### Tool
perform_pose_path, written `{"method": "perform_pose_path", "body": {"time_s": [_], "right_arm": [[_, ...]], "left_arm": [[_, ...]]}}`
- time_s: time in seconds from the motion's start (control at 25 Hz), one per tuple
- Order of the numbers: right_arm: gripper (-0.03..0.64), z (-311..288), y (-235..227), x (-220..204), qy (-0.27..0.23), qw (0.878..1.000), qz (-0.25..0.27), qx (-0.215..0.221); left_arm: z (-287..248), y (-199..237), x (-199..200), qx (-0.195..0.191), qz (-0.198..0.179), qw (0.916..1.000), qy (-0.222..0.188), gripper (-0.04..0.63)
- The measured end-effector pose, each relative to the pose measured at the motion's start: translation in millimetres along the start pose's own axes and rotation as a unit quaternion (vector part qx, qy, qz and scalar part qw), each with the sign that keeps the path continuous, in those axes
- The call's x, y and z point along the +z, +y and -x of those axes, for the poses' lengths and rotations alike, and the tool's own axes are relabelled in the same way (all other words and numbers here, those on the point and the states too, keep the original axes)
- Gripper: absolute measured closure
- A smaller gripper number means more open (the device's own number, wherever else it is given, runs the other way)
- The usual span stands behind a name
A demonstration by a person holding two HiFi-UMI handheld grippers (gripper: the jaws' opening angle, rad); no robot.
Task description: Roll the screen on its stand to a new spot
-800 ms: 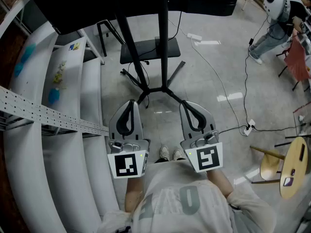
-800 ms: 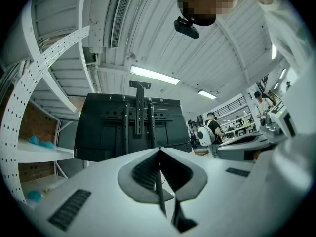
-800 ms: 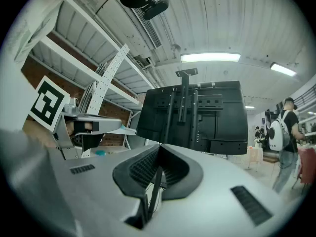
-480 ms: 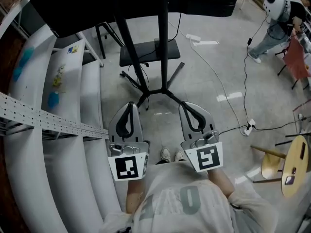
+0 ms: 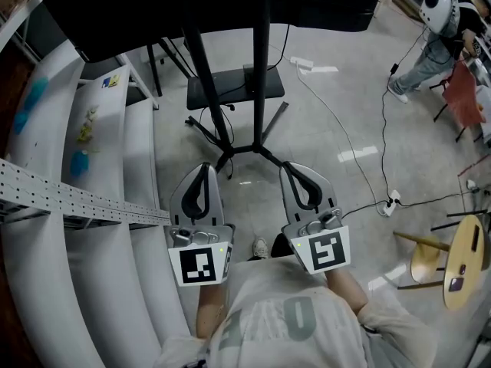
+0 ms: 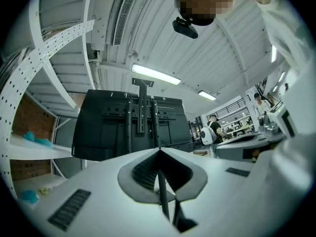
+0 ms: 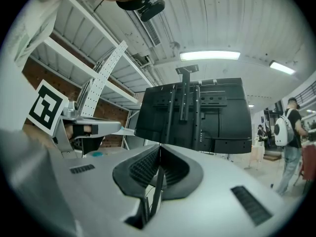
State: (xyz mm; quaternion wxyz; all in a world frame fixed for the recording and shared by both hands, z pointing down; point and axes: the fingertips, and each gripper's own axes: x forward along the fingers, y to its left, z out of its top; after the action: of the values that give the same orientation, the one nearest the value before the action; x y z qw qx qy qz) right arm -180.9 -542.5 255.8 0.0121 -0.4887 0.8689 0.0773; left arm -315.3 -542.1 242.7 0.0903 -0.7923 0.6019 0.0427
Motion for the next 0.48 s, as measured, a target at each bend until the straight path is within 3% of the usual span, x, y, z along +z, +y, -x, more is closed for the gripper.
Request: {"method": "perform_pose_path", "body": {"time_s": [0.28,0.48], "right_arm": [[0.597,-43,-19,-17,0.01,1.0,-0.017,0.007],[0.597,-101,-48,-37,0.008,1.0,-0.023,0.016]], "left_arm": [[-35,13,-27,-0.005,0.005,0.9997,0.021,0.58],[-85,37,-46,0.011,-0.004,0.9994,0.032,0.58]]}}
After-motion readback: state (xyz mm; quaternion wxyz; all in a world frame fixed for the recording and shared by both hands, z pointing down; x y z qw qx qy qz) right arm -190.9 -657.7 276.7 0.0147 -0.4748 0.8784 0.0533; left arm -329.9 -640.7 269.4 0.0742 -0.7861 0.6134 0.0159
